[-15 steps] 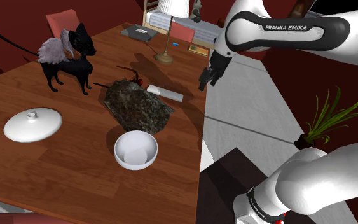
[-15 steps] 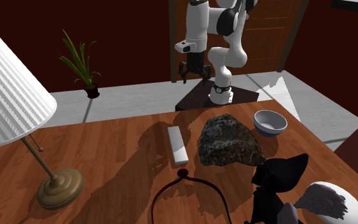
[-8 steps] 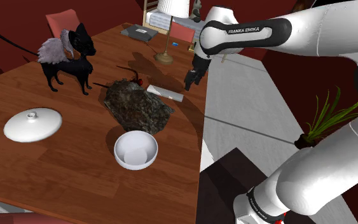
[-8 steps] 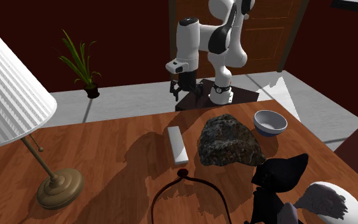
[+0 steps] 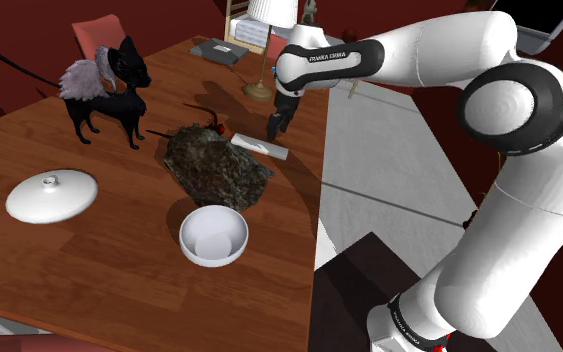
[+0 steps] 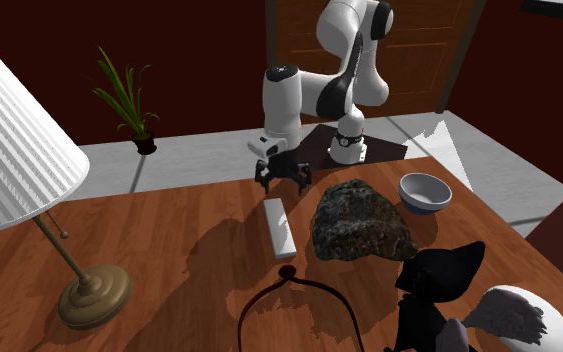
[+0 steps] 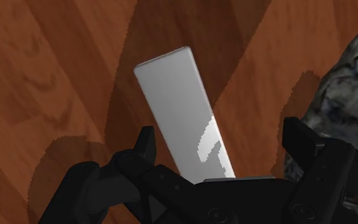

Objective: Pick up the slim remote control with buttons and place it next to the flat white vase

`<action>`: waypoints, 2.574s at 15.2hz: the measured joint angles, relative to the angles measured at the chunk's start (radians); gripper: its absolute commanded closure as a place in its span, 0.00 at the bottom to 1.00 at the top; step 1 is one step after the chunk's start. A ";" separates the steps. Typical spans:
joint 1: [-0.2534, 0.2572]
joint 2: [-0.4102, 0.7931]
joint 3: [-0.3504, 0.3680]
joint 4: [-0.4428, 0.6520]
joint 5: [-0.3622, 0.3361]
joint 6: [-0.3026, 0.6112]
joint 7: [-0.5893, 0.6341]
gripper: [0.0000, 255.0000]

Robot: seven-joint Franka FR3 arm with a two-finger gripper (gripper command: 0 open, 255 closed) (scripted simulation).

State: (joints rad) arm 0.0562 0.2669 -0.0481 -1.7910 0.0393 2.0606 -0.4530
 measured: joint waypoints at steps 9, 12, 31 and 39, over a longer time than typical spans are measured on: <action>0.003 0.238 0.022 0.226 -0.006 -0.003 -0.075 0.00; 0.005 0.253 0.023 0.205 -0.005 0.034 -0.075 0.00; 0.003 0.262 0.023 0.205 -0.005 0.043 -0.078 1.00; 0.003 0.222 0.022 0.246 -0.007 -0.038 -0.076 1.00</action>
State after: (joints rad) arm 0.0592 0.4891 -0.0261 -1.5452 0.0325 2.0231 -0.5287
